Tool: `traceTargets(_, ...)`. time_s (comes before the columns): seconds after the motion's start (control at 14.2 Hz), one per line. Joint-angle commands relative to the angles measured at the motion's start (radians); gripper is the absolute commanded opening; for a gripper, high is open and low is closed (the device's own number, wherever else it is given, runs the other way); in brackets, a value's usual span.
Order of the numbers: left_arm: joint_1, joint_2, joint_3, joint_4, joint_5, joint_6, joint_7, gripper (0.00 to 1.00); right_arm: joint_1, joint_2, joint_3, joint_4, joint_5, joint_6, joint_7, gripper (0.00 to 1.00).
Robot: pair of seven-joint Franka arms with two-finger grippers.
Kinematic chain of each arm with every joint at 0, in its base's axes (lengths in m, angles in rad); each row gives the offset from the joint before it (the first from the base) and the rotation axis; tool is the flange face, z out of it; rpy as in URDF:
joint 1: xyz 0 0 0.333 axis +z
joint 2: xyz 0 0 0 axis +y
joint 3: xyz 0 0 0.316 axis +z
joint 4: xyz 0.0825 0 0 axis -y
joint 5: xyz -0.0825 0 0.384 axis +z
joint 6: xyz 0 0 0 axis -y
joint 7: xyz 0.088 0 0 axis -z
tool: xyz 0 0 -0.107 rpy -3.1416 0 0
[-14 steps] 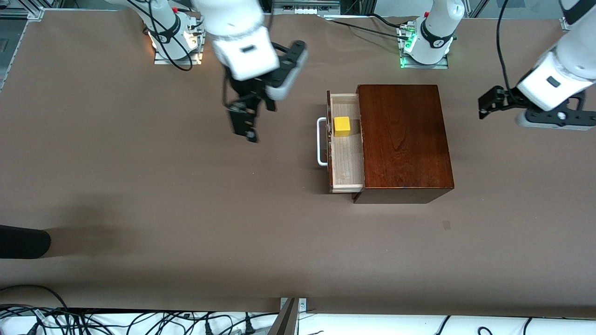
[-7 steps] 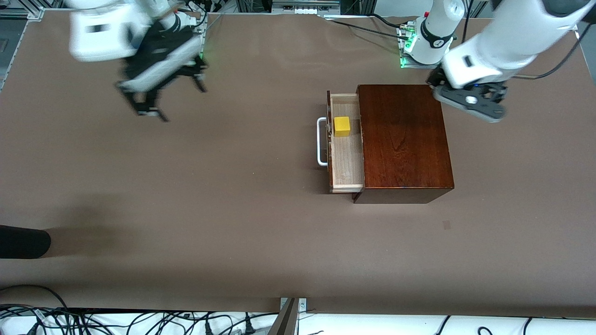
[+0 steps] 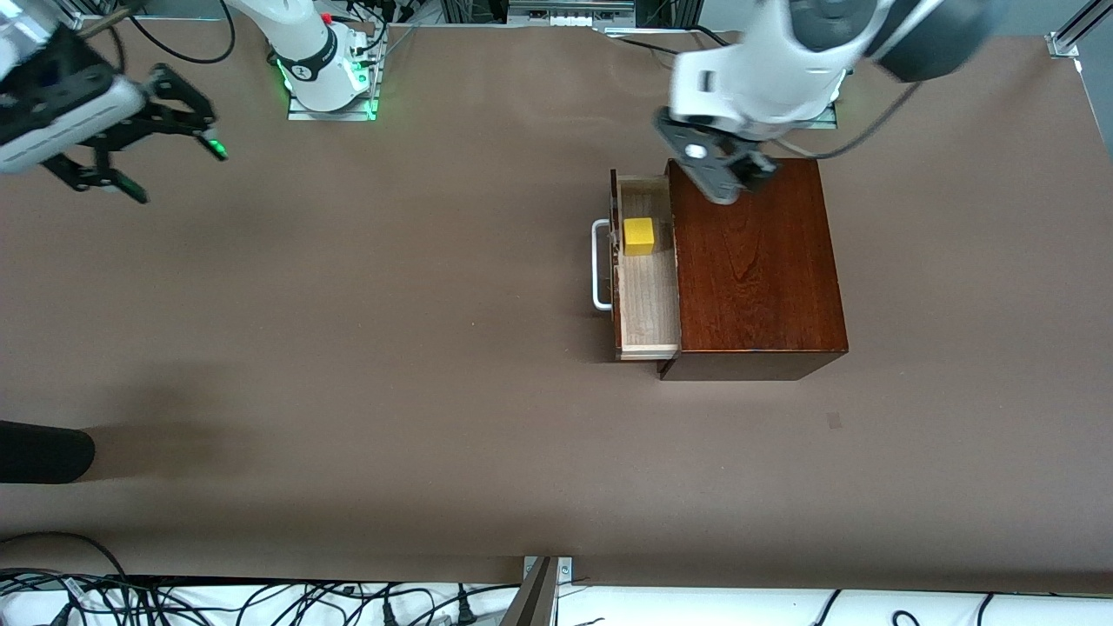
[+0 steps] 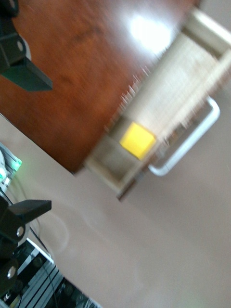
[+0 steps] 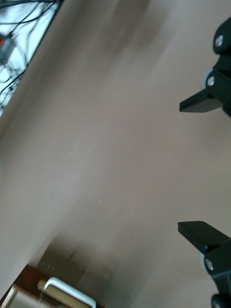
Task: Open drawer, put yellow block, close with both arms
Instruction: 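Raise the right gripper away while the left gripper moves toward the drawer, then push the drawer front into the box with the left gripper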
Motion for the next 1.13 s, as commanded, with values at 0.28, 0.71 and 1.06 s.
traceTargets(0.28,-0.142,0.254,0.005,0.175,-0.051,0.050,0.149,1.00,-0.094,-0.019,0.032,-0.062,-0.028,-0.020,0.125,1.00)
traceTargets(0.71,-0.207,0.357,0.005,0.171,-0.043,0.223,0.170,1.00,-0.095,0.059,0.059,0.004,-0.101,-0.067,0.210,1.00)
traceTargets(1.06,-0.297,0.469,0.002,0.162,0.203,0.441,0.173,1.00,-0.214,0.124,0.157,0.064,-0.089,-0.086,0.203,1.00)
